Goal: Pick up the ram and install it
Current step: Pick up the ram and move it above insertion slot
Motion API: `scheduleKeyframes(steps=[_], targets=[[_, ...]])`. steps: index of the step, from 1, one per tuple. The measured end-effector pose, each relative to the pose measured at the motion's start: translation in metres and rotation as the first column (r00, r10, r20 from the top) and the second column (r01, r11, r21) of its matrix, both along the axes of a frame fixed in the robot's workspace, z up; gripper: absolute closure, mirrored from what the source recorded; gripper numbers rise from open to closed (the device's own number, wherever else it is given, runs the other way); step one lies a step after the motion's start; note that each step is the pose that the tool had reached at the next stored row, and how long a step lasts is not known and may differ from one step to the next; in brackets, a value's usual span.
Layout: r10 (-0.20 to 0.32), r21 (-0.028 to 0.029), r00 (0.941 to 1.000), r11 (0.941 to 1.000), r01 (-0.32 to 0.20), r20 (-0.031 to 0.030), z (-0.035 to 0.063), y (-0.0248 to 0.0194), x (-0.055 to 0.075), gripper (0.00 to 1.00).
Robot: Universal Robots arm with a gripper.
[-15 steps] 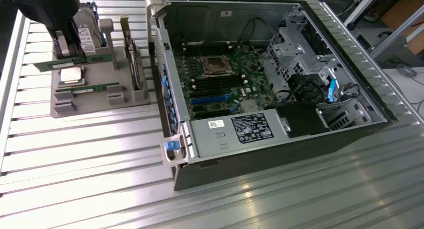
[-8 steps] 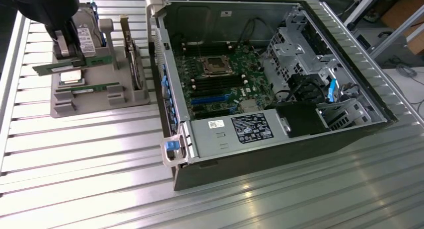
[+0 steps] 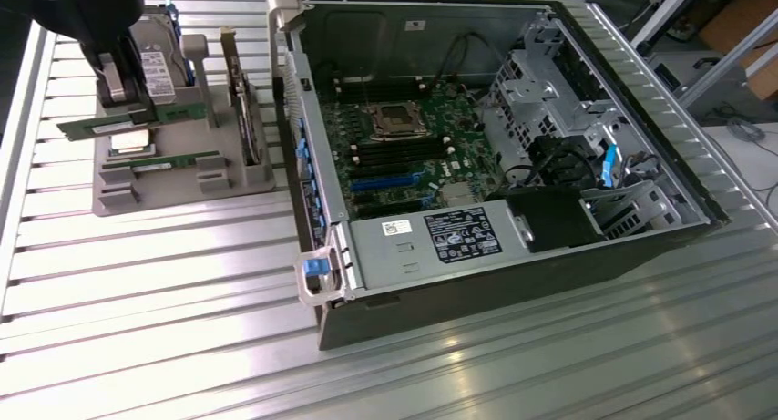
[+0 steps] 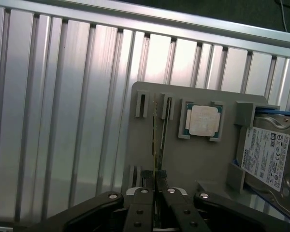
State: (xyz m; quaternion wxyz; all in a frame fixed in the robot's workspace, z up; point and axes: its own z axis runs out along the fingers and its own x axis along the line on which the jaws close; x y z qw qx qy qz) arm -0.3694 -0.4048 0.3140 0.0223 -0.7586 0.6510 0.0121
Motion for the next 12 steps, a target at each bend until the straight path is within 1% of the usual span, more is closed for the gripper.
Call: scheduleKeyframes(steps=[6, 9, 12], targets=[[0.002, -0.0012, 1.0000, 1.0000, -0.002, 0.0000, 0.0045, 0.0000, 0.000, 0.87], [0.003, -0.0012, 1.0000, 1.0000, -0.003, 0.0001, 0.0091, 0.0000, 0.000, 0.87], [0.003, -0.0011, 1.0000, 1.0000, -0.003, 0.0002, 0.0115, 0.0000, 0.000, 0.87]])
